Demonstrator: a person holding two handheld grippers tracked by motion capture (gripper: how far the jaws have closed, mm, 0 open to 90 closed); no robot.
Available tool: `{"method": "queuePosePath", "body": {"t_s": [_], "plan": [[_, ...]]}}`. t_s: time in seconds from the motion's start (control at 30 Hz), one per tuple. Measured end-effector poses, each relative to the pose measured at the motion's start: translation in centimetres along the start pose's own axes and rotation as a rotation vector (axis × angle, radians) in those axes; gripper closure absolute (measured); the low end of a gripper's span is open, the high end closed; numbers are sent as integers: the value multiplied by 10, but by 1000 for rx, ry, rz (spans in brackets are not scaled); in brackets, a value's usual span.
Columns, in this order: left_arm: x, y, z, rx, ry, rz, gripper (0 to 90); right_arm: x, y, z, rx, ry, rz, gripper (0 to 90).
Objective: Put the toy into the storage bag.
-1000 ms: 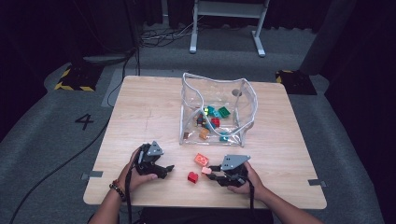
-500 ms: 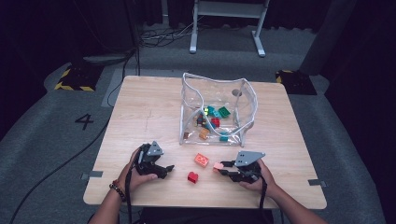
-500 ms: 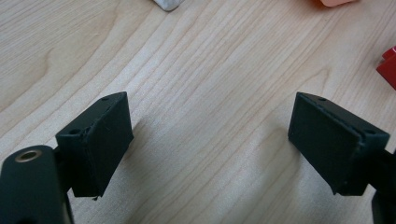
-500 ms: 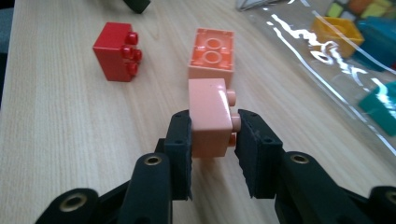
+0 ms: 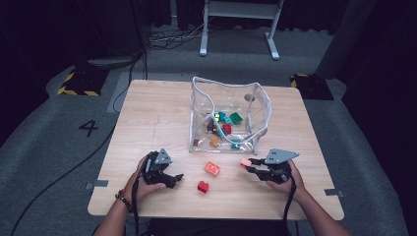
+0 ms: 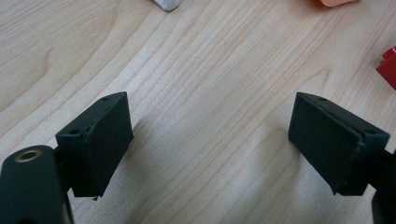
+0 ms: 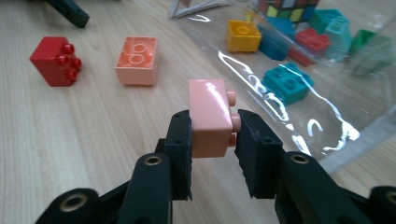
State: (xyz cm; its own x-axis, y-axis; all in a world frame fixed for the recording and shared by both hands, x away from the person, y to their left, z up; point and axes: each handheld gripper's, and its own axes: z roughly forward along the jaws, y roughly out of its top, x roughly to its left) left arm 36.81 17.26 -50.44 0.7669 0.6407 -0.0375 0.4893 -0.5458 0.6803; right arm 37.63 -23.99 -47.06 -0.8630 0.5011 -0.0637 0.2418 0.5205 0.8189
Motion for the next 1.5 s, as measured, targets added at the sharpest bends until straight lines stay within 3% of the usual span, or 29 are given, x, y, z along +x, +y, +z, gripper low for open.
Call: {"method": "queuePosePath", "body": {"t_s": [0.6, 0.8, 0.9, 1.0, 1.17, 1.27, 1.5], "plan": [[0, 0, 0, 0, 0, 0, 138, -46, -13, -38, -49, -177, 123, 667], [0, 0, 0, 0, 0, 0, 138, -60, -14, -46, -73, -200, 169, 667], [0, 0, 0, 0, 0, 0, 138, -74, -11, -54, -97, -215, 213, 668], [0, 0, 0, 0, 0, 0, 138, -84, -5, -62, -118, -233, 232, 667], [0, 0, 0, 0, 0, 0, 138, -97, 7, -70, -130, -270, 216, 667], [0, 0, 0, -1, -1, -5, 138, -108, 16, -75, -140, -263, 234, 668], [0, 0, 0, 0, 0, 0, 138, -125, 43, -87, -140, -294, 214, 668]]}}
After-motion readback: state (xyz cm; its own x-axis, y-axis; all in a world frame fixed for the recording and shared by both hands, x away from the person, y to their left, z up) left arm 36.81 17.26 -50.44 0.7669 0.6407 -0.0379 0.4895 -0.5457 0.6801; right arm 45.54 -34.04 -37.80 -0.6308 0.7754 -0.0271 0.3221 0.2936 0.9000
